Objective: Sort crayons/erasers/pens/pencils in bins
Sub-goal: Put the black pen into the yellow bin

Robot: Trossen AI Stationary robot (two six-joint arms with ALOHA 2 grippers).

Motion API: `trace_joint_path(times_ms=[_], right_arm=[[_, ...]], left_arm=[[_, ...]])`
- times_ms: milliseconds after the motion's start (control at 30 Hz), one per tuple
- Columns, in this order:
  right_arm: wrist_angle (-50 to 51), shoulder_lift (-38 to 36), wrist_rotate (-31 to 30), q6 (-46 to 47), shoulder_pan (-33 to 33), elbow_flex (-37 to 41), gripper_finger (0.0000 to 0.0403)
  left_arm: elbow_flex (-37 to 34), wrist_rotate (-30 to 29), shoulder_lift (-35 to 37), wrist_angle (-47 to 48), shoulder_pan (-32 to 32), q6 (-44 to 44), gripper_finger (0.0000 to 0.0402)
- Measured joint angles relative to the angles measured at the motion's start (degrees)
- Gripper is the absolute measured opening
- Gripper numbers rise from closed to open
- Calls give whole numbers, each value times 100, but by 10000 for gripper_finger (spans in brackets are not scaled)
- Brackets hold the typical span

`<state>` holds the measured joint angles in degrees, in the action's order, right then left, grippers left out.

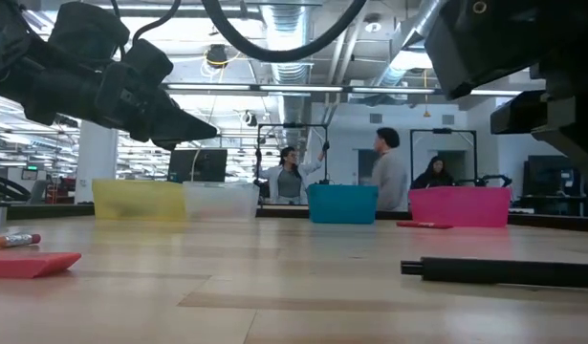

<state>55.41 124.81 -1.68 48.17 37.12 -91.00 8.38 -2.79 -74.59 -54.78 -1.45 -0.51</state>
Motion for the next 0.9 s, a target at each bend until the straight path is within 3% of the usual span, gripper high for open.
trace_joint_path(times_ms=[500, 700, 900], right_arm=[[153, -138, 73, -263, -264, 28, 31], [329, -454, -623, -291, -367, 42, 29], [372, -617, -753, -511, -504, 37, 28]], left_arm=[[0, -247, 167, 28, -4, -125, 0], [0, -242, 946, 262, -94, -56, 0], [0, -117, 1983, 1030, -485, -132, 0]])
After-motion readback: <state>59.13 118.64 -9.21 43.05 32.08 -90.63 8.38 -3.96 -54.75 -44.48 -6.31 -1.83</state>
